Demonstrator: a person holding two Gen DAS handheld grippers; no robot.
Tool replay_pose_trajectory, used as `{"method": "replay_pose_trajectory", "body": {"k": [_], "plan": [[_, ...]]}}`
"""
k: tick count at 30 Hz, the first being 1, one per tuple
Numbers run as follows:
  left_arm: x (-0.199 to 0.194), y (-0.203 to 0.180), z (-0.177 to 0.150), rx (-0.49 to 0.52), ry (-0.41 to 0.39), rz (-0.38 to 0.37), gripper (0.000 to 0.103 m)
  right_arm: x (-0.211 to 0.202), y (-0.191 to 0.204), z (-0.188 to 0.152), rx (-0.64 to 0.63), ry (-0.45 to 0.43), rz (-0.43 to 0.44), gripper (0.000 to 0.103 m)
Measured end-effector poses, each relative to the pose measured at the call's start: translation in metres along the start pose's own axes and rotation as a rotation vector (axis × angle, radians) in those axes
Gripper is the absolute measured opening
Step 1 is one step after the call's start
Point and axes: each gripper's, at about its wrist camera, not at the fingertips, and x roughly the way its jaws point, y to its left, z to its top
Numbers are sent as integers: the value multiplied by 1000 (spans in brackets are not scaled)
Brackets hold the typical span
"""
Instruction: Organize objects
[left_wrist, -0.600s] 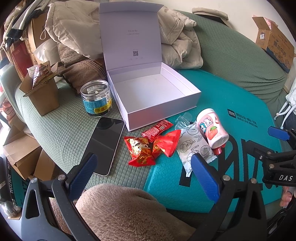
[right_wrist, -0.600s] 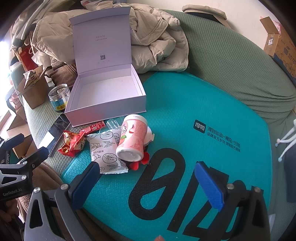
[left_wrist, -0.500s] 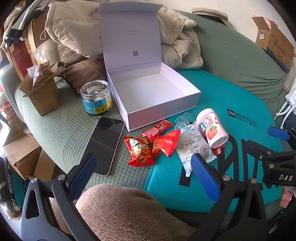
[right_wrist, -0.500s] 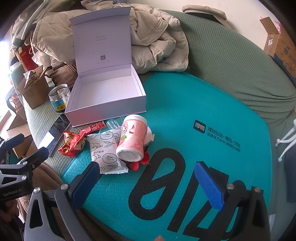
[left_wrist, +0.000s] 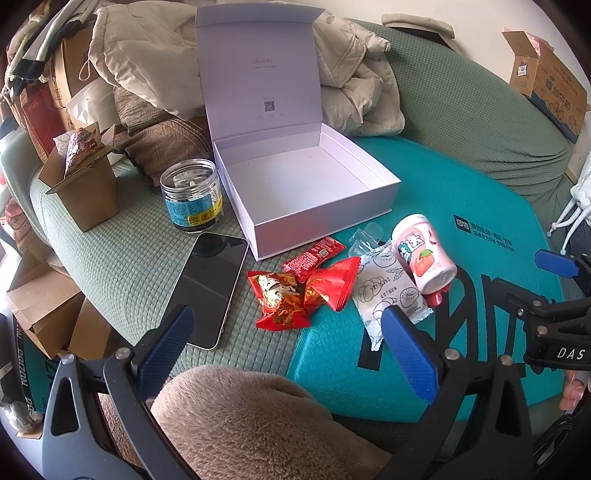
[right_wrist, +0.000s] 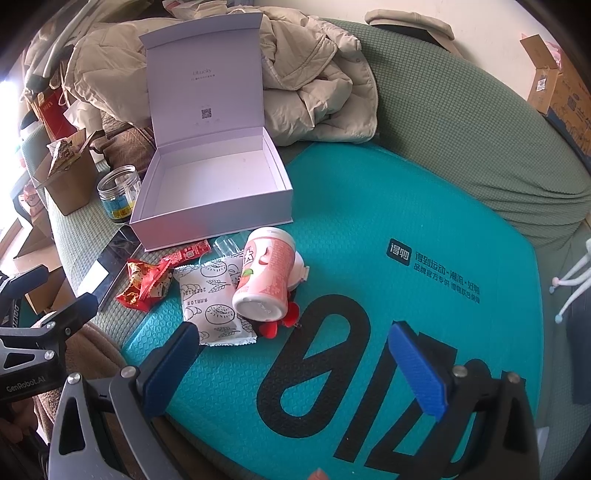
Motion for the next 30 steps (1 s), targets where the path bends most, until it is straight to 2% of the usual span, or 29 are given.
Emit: {"method": "replay_pose_trajectory", "body": {"k": [30], "plan": [[-1, -1, -1, 9, 4, 6, 102, 4, -3, -6, 10, 10, 5, 103]]}}
